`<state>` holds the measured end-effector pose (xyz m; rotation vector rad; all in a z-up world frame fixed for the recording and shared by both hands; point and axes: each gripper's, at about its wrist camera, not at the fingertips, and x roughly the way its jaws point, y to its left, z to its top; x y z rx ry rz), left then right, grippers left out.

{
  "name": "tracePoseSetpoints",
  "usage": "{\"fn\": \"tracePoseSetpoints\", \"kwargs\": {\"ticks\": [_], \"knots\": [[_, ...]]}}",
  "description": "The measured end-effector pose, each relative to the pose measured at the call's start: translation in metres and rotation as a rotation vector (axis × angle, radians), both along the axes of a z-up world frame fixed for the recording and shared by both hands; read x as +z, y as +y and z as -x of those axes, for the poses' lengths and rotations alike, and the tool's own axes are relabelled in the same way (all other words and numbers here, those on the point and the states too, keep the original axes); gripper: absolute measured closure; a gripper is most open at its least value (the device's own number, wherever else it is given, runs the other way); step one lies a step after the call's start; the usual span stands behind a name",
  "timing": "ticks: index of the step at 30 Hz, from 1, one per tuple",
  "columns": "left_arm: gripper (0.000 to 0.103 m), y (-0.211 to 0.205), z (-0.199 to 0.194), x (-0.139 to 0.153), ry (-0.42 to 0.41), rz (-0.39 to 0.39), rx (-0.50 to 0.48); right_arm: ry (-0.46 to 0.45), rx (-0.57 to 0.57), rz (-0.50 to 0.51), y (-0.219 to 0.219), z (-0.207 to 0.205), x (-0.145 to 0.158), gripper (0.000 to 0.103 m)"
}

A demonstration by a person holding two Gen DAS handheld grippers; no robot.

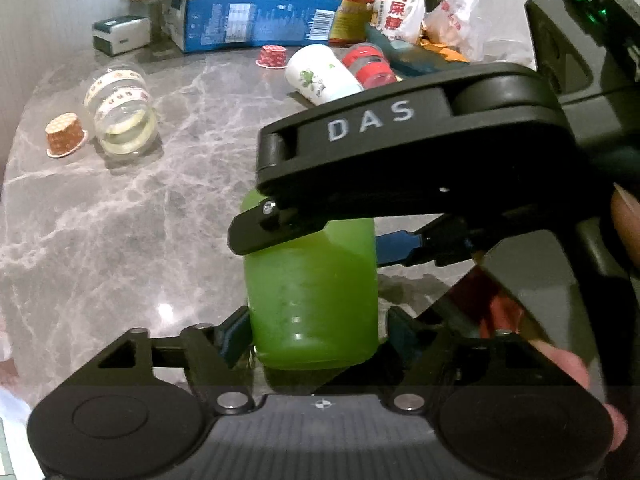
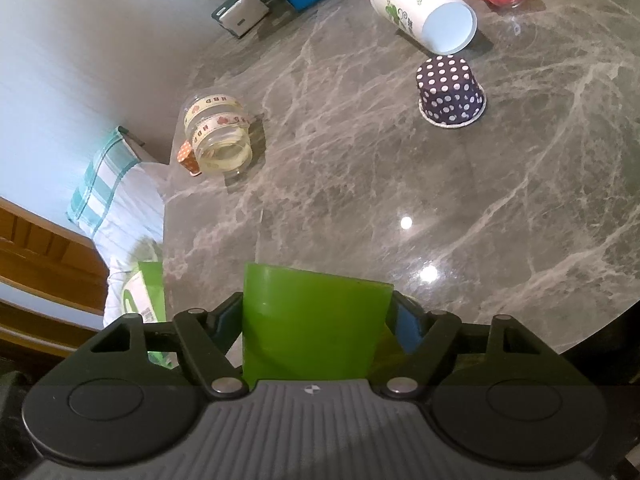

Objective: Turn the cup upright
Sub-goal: 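Grasp the green cup with the right tool while the left tool releases it, then rotate the green cup in the right tool until its opening faces up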

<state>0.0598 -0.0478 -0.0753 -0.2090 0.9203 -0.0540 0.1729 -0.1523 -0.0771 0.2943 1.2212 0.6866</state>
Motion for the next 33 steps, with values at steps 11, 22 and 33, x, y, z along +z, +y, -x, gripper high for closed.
{"fn": "tracePoseSetpoints", "kwargs": {"ticks": [11,22,33], "knots": [[0.009,0.053,0.075,0.011,-0.15,0.071,0.062,-0.037,0.012,-0.048,-0.001,0.005,0.008,0.028],[0.009,0.118,0.098,0.028,-0.335,0.2,0.234,-0.264,0.002,-0.062,0.0,0.016,0.039,0.028],[0.009,0.138,0.109,0.035,-0.462,0.238,0.258,-1.029,-0.019,0.054,-0.01,0.082,0.068,0.028]]}}
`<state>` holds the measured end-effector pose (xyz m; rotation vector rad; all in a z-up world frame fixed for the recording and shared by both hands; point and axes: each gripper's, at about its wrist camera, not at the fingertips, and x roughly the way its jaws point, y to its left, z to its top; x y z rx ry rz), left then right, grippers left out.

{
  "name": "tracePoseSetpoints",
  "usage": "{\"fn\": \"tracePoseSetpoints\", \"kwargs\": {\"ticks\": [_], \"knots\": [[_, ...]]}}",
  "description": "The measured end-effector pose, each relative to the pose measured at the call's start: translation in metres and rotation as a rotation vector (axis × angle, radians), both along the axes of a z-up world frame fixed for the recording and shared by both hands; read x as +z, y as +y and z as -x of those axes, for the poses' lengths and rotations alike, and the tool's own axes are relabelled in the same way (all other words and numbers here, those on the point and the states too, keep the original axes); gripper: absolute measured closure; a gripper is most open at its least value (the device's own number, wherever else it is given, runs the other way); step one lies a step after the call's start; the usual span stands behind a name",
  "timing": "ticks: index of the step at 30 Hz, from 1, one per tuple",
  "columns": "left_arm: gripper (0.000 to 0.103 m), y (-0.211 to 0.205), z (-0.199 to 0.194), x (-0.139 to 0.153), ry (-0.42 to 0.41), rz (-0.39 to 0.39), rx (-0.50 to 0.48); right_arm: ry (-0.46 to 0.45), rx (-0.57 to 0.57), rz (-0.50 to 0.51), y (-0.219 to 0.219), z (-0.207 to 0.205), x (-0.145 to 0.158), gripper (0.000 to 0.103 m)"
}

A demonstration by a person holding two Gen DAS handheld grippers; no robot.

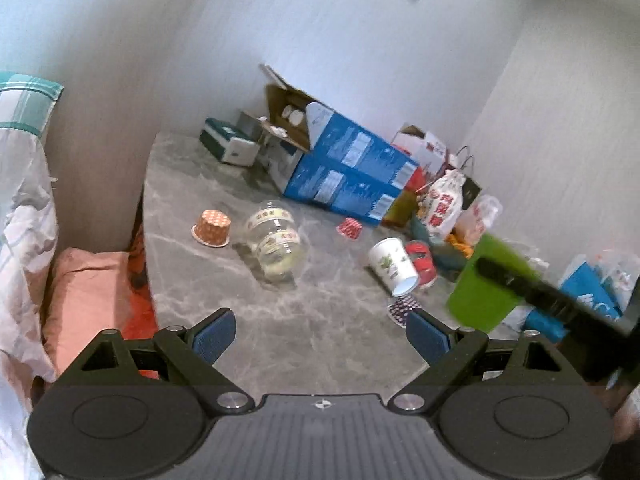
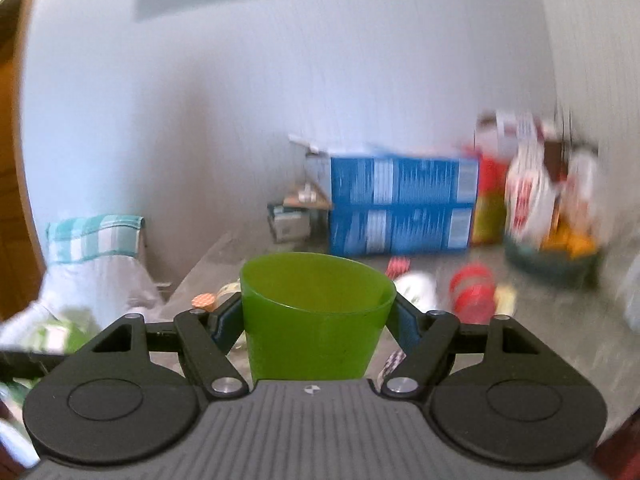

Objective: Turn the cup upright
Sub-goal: 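Rotate the green cup in the right tool until its opening faces up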

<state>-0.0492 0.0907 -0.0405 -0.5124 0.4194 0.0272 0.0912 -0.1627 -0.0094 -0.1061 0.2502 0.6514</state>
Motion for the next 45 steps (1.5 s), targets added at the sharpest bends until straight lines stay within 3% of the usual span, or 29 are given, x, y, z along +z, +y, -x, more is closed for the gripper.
{"fn": "tracePoseSetpoints", "kwargs": {"ticks": [4,9,15,23,36,45], "knots": [[0.009,-0.005,-0.005,-0.004,0.006,-0.005,-0.027,-0.113,-0.006,0.018,0.003,0.0,-0.046,0.028],[0.009,-0.007,-0.011,-0.012,0.016,0.009,-0.041,-0.093,-0.022,-0.06,0.003,-0.012,-0.074,0.028],[0.009,-0.01,-0.018,-0.019,0.025,0.012,-0.054,-0.142,-0.018,-0.045,0.009,-0.013,-0.083,0.028],[0.009,-0.011,-0.023,-0.027,0.055,0.022,-0.062,-0.08,-0.028,-0.031,0.017,-0.02,-0.097,0.028],[0.009,-0.002,-0.021,-0.032,0.081,0.041,-0.032,-0.072,-0.008,-0.033,0.028,-0.017,-0.1,0.027],[0.009,-0.002,-0.018,-0.03,0.079,0.041,-0.034,-0.047,-0.013,-0.03,0.031,-0.017,-0.098,0.021]]}}
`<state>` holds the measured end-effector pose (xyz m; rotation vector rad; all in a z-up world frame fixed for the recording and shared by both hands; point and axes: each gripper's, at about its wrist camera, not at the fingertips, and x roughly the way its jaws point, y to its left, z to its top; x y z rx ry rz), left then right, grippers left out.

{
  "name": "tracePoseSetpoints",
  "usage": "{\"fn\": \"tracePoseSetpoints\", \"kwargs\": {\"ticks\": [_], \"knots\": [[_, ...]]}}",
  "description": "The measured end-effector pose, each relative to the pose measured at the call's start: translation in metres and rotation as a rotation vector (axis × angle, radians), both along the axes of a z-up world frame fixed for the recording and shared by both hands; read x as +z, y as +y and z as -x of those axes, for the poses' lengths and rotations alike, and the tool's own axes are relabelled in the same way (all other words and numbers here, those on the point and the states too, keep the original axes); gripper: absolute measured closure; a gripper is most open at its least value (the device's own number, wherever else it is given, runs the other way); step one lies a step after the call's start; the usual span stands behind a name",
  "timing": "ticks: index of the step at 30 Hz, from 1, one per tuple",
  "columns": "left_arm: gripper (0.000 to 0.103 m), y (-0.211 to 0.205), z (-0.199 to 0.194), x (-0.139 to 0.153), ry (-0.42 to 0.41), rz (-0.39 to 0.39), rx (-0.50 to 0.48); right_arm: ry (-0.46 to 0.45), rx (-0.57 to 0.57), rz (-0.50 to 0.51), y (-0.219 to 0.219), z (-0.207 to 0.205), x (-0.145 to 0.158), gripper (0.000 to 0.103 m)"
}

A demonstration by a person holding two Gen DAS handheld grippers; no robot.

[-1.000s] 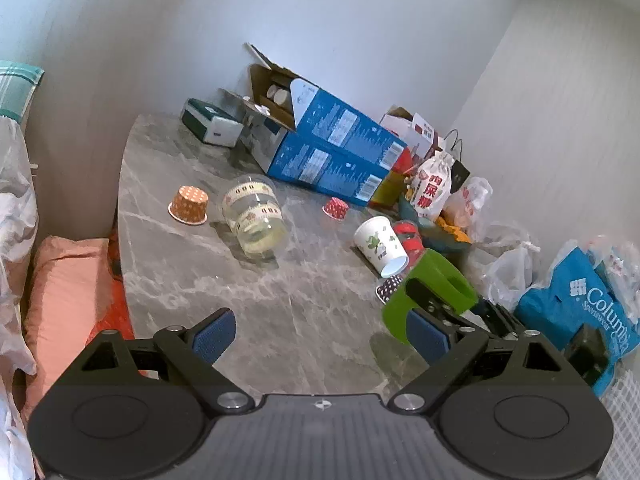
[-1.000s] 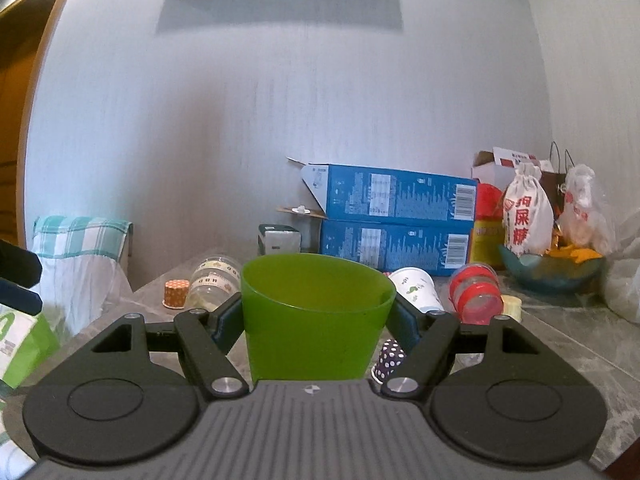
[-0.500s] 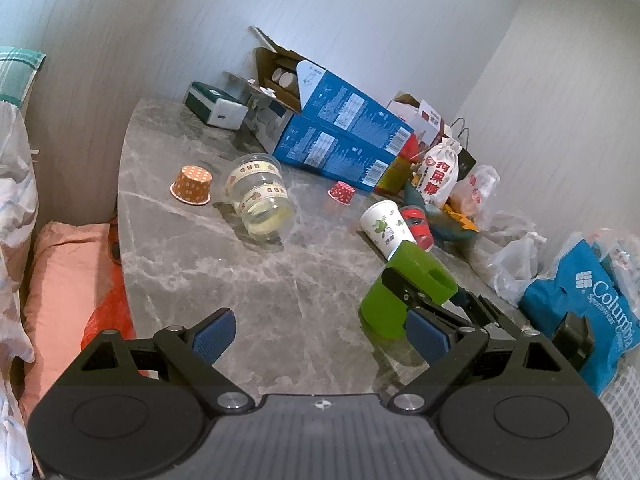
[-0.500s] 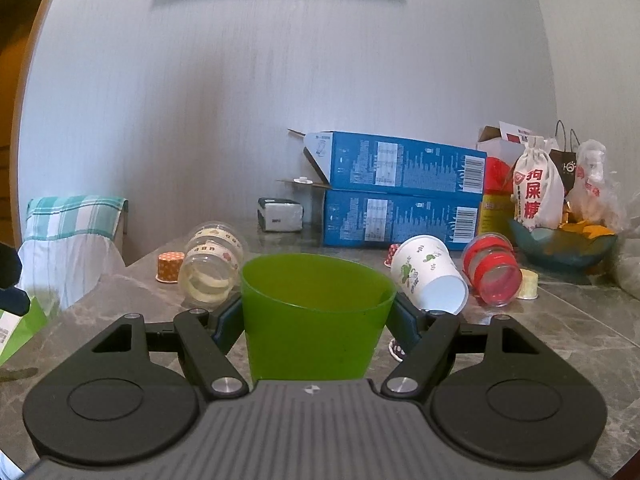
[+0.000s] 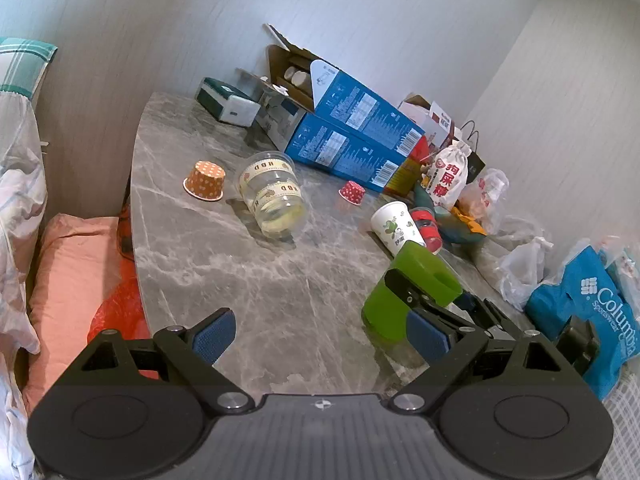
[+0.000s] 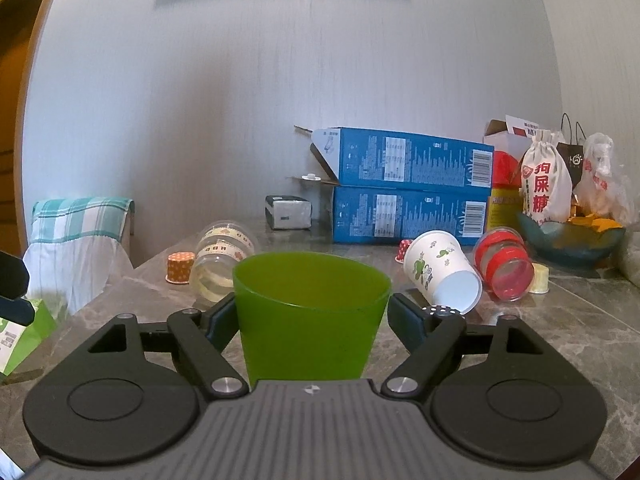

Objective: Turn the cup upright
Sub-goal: 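Rotate the green cup in the right tool until its opening faces up, then lower the green cup base-down onto the table and open the right tool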

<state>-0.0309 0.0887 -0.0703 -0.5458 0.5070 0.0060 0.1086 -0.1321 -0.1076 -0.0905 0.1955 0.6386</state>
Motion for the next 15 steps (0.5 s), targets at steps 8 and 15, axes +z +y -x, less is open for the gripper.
{"fn": "tracePoseSetpoints", "kwargs": {"ticks": [8,15], "knots": [[0.009,-0.0014,0.002,0.0024,-0.004,-0.009,-0.002,0.064,0.009,-0.003,0.0029,-0.0019,0.0013,0.001],[0.009,-0.0018,0.0027,0.0026,-0.006,-0.01,-0.003,0.168,0.03,-0.003,0.0067,-0.0081,0.0014,0.001]]}}
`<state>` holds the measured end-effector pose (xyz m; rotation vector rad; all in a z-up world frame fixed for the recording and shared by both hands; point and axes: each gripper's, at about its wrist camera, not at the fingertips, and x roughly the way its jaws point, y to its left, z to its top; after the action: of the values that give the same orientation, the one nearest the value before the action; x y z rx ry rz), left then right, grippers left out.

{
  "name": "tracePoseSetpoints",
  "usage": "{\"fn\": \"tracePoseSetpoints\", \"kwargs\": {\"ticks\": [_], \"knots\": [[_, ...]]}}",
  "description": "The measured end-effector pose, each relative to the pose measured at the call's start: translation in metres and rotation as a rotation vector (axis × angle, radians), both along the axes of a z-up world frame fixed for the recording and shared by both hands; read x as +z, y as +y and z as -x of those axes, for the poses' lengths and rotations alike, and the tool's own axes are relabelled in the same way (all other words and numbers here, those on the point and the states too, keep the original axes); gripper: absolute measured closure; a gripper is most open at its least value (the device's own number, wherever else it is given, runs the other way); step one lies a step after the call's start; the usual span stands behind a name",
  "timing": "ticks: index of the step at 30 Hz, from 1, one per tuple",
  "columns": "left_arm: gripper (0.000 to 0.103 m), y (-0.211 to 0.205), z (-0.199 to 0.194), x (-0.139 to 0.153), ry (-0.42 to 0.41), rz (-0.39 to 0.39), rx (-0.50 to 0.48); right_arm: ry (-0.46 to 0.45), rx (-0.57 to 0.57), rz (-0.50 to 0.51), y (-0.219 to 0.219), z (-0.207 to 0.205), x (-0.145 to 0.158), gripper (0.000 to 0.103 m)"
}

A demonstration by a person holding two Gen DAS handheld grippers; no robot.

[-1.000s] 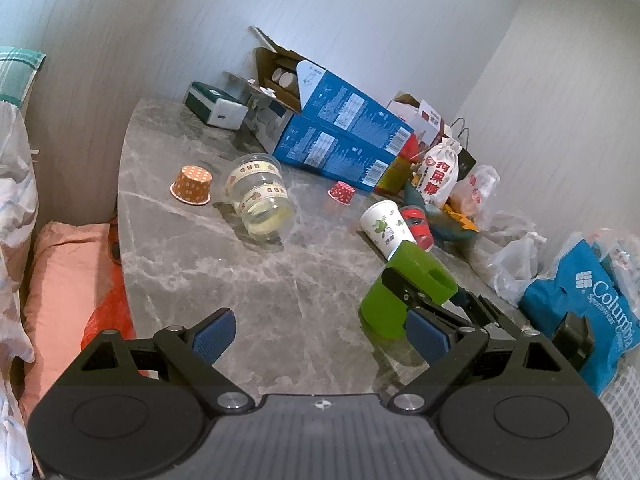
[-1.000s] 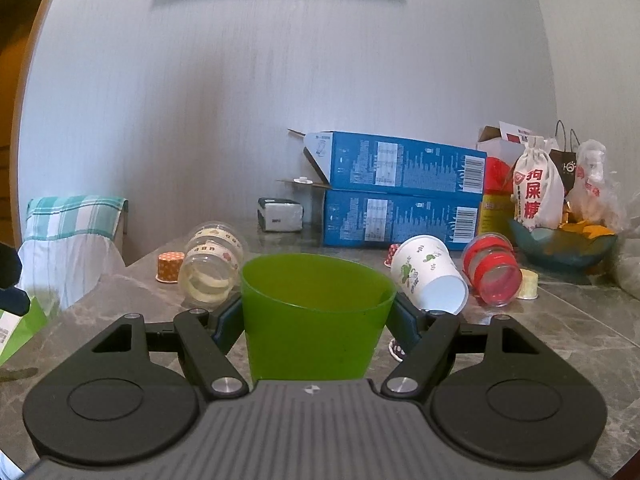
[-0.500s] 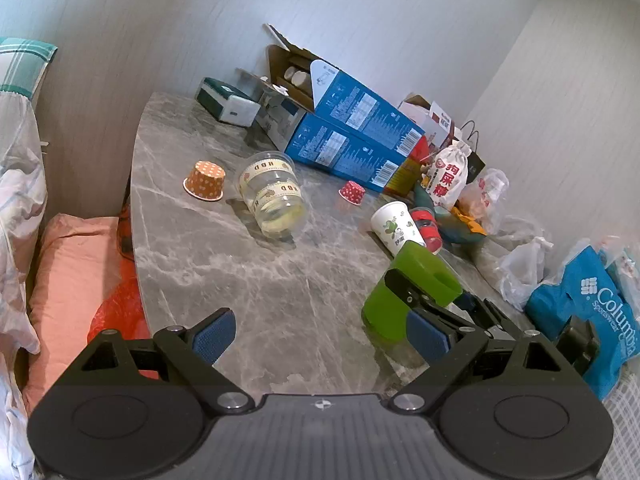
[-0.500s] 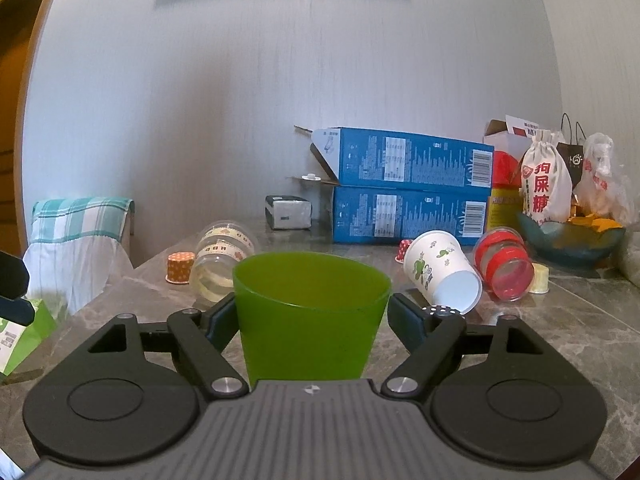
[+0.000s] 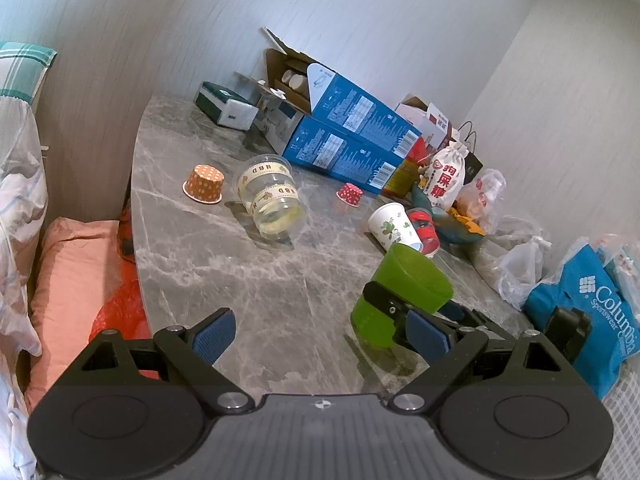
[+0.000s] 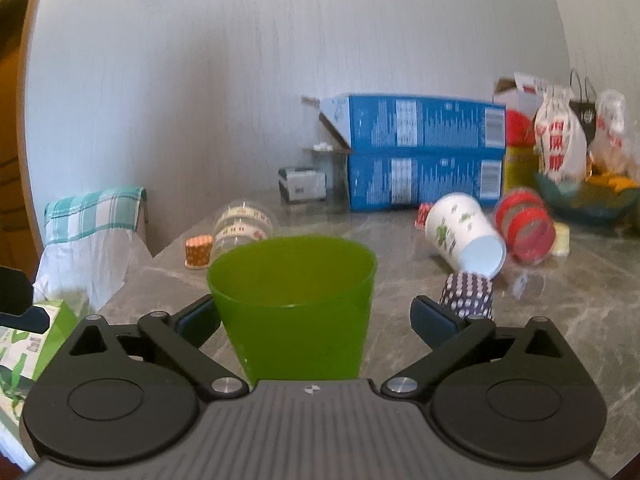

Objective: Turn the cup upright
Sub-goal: 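Lower the green cup base-down onto the table and open the right tool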

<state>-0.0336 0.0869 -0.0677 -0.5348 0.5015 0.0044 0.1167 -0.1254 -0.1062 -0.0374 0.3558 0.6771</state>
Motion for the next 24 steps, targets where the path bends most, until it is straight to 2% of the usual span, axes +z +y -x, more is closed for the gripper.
{"fn": "tracePoseSetpoints", "kwargs": {"ticks": [6,8,9,12,14,17,20,22,24], "knots": [[0.009,-0.002,0.001,0.0,0.003,-0.024,0.0,0.005,0.003,-0.023,-0.007,0.008,-0.001,0.001],[0.004,-0.009,0.004,0.004,-0.015,-0.098,0.012,0.001,-0.009,-0.047,-0.018,0.021,0.004,0.001],[0.003,-0.015,0.004,0.007,-0.009,-0.165,0.021,0.003,-0.016,-0.067,-0.026,0.029,0.009,0.001],[0.002,-0.029,-0.002,0.02,0.006,-0.308,-0.007,-0.001,-0.035,-0.122,-0.05,0.055,0.035,0.001],[0.002,-0.039,-0.005,0.037,-0.005,-0.388,-0.04,-0.011,-0.065,-0.1,-0.06,0.069,0.059,0.001],[0.001,-0.053,-0.001,0.067,-0.042,-0.455,-0.074,-0.018,-0.153,-0.036,-0.072,0.087,0.101,0.001],[0.001,-0.063,0.008,0.092,-0.075,-0.448,-0.11,-0.026,-0.21,-0.065,-0.088,0.11,0.137,0.001],[0.002,-0.069,0.009,0.103,-0.047,-0.414,-0.133,-0.024,-0.223,-0.048,-0.095,0.125,0.154,0.001],[0.002,-0.075,0.009,0.105,-0.02,-0.378,-0.149,-0.012,-0.191,-0.028,-0.098,0.135,0.162,0.001]]}}
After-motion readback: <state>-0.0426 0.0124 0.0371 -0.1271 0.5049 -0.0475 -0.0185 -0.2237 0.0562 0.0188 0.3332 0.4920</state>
